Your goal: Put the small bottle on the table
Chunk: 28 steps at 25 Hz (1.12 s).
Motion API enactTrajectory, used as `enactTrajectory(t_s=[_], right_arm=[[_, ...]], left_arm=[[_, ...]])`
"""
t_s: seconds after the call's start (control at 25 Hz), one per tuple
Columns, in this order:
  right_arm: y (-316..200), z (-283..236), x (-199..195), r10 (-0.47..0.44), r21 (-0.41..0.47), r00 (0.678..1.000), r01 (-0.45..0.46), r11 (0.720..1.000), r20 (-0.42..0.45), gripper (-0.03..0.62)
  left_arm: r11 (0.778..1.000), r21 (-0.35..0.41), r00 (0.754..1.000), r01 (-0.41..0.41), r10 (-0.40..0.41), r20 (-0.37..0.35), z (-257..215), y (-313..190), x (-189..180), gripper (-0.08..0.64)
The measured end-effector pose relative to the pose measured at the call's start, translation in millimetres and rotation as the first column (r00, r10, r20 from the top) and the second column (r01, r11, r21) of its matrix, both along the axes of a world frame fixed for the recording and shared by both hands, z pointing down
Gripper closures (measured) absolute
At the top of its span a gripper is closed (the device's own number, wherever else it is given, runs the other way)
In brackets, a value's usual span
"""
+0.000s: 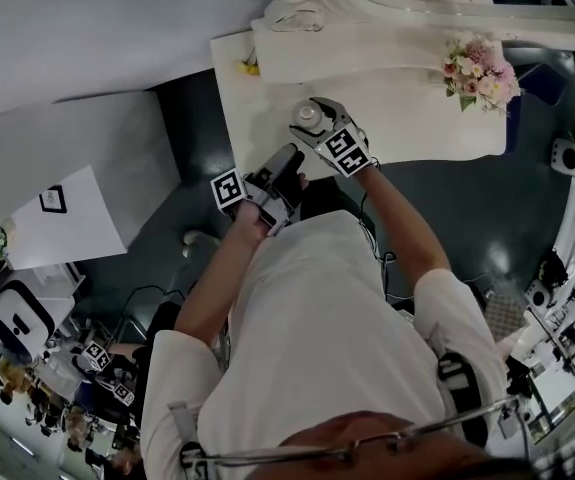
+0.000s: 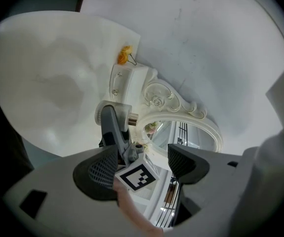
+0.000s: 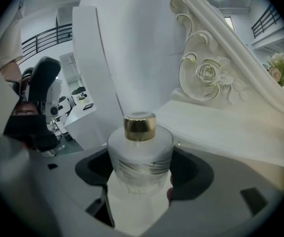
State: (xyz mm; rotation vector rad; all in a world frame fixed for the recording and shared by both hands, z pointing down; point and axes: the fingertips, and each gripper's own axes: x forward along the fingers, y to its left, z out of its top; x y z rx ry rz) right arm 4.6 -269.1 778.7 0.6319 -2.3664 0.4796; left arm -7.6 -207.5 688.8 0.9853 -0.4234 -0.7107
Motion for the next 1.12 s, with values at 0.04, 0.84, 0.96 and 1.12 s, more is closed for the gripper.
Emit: enactTrajectory(t_s=[0.04,0.84,0.96,1.12], right_arm=[[-0.9,6.4,0.1,0.003,-0.008,1.000,-0.003,1.000,-0.006,0.252],[-18.5,66.5,24.2,0.085,-0.046,0.994,-0.088,0.995,-0.063,0.252],[-18.2,68.9,27.1,0.105,-0.048,0.993,-0.107,0.993,-0.051,0.252],[-16.6,67.7,28.7,0.104,-0.039,0.993,-0.106,0.994,-0.055,0.252]], left_arm=[[1.000,-0.003,1.000,0.000,0.000,0.000,1.3,-0.7,1.4,0.255],[0.998,-0.066,1.000,-0.009,0.009,0.002,21.5,-6.3,24.5,0.255],[0.997,-0.072,1.000,-0.025,0.025,0.001,24.4,-4.3,31.6,0.255],[0.997,-0.073,1.000,-0.024,0.024,-0.004,23.5,-4.5,35.5,0.255]])
